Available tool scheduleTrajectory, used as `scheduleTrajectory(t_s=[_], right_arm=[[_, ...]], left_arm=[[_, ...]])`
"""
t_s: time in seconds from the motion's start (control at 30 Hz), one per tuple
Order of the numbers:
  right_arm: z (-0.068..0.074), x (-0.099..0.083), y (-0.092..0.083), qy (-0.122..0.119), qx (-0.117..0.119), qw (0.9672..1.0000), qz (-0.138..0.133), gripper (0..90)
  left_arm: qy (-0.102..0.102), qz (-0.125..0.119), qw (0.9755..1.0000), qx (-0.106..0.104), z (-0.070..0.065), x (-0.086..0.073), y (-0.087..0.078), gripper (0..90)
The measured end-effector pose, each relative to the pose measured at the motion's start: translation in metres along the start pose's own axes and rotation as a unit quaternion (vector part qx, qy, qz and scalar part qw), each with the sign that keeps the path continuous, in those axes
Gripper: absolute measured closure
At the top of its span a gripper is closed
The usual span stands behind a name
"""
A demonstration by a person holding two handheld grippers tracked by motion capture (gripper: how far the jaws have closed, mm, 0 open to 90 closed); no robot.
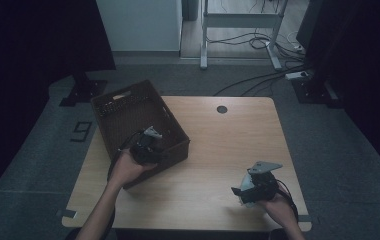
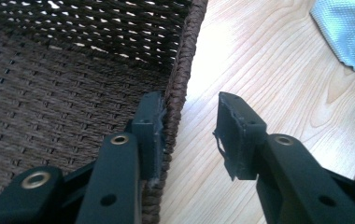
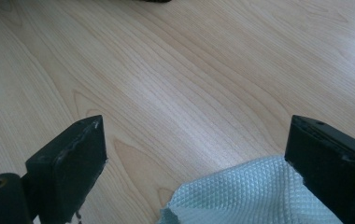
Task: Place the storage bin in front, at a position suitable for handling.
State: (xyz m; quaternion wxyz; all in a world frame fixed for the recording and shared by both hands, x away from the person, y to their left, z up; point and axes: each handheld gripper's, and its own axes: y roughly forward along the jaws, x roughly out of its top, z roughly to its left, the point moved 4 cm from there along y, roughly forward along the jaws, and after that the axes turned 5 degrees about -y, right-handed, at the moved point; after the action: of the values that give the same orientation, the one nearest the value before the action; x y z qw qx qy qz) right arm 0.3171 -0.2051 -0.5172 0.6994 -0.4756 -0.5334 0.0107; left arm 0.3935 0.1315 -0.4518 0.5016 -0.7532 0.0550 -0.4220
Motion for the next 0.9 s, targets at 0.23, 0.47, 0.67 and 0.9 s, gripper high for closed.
scheduleTrajectory(t_s=[0.23,0.47,0.67,0.9], right_arm=[[0.0,0.0,0.0,0.0,0.002,1.0,0.0,5.6],[0.0,-0.001,0.0,0.001,0.002,1.0,0.001,5.8],[0.0,-0.001,0.0,0.001,0.002,1.0,0.0,5.9],[-0.001,-0.002,-0.002,0.0,0.002,1.0,-0.001,5.9]], left_arm=[[0.01,0.004,0.9999,-0.002,-0.01,0.006,0.006,75.2],[0.024,0.007,0.9996,-0.015,-0.029,0.011,0.015,80.2],[0.03,0.007,0.9992,-0.024,-0.05,0.016,0.023,80.1],[0.058,-0.011,0.9976,-0.034,-0.062,0.019,0.021,63.3]])
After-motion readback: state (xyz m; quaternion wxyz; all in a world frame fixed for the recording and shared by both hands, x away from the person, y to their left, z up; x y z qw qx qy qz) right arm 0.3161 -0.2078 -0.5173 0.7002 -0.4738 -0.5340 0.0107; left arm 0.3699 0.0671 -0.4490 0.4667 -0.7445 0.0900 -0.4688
